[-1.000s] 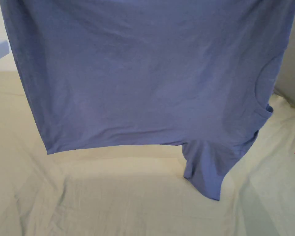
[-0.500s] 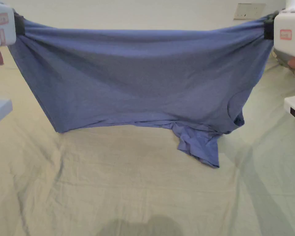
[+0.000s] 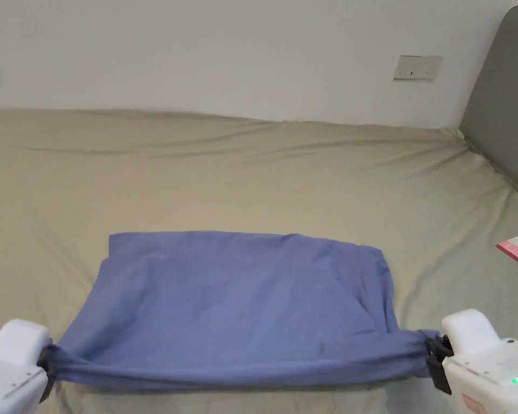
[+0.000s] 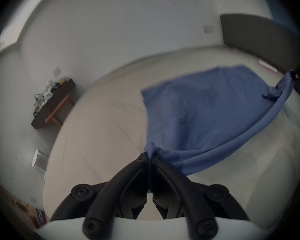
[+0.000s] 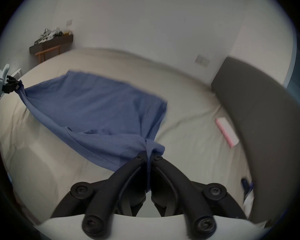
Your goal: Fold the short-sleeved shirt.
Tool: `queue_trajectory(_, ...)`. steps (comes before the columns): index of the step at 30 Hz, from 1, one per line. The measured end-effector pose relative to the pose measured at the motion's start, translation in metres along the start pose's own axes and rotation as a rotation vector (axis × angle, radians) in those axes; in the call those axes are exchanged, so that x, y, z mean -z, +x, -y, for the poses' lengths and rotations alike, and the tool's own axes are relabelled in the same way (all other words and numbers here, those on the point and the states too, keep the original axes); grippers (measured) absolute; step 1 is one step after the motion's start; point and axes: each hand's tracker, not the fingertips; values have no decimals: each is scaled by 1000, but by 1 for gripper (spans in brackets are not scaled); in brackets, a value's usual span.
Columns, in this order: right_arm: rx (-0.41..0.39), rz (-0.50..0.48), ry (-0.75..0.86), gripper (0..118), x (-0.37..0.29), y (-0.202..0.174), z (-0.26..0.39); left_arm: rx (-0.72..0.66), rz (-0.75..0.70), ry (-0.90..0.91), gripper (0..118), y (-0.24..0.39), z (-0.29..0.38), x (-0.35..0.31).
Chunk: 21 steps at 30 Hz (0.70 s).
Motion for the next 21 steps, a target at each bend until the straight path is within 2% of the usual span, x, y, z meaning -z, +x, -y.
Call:
queue_trajectory(3, 41, -43, -155, 5, 1, -20, 51, 13, 49, -90, 0, 6, 47, 0)
queue_trajectory(7, 15, -73, -281, 5, -12, -40, 95, 42, 66, -150, 0, 13, 84, -18)
queue_trajectory(9, 42, -75, -311, 5, -21, -39, 103, 56, 66, -173, 0, 16, 96, -26)
queue_trajectory(13, 178, -114, -353, 5, -44, -26, 113, 101, 63, -214, 0, 18, 114, -41)
queue_trajectory(21, 178, -146, -448, 5, -71, -21, 129, 148, 117, -274, 0, 25, 135, -53)
